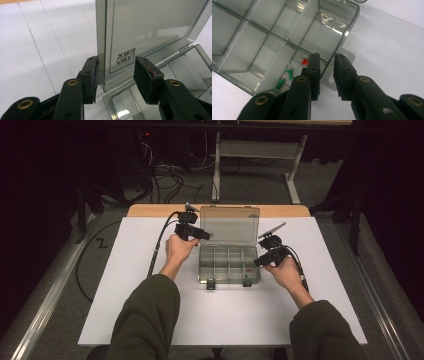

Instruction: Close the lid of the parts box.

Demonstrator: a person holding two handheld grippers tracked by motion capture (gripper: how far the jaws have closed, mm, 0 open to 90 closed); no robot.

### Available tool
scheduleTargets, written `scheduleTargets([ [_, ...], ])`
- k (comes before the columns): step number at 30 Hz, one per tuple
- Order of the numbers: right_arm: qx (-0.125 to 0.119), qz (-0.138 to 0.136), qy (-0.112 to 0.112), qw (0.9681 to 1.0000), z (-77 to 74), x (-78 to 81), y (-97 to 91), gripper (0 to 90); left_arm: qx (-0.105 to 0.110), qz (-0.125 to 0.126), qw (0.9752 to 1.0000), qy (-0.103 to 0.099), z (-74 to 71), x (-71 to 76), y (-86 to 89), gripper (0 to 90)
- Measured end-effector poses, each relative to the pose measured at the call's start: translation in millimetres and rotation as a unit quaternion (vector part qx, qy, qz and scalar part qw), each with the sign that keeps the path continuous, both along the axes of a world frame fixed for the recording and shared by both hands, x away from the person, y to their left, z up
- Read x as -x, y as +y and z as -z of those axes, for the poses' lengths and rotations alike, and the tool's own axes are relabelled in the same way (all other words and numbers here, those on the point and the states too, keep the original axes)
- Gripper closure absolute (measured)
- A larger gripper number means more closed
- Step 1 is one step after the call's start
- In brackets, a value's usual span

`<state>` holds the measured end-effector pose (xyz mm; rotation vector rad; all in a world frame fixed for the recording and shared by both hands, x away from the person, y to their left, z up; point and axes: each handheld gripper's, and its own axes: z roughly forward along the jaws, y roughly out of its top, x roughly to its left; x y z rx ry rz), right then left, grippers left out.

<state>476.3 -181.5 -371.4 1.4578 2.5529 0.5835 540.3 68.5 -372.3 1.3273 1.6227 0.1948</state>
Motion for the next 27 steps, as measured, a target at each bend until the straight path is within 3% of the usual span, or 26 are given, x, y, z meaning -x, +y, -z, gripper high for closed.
scheduleTargets([
  [8, 0.0, 0.001, -0.001, 1.0, 0.1, 0.5, 0.3, 77.4, -0.017, 0.011, 0.9997, -0.015, -2.3, 9.3, -1.2, 56.8],
  [13, 0.003, 0.001, -0.003, 1.0, 0.1, 0.8, 0.9, 77.4, -0.011, 0.011, 0.9996, -0.024, -1.3, 15.0, 1.4, 59.0],
  [18, 0.0, 0.001, -0.006, 1.0, 0.7, 1.1, 0.5, 77.4, -0.018, 0.016, 0.9991, -0.036, -1.3, 20.6, 0.5, 59.5],
  [27, 0.001, 0.0, -0.014, 0.9999, 1.4, 3.1, 0.2, 77.3, -0.053, 0.034, 0.9964, -0.057, 1.4, 32.1, -3.7, 59.4],
])
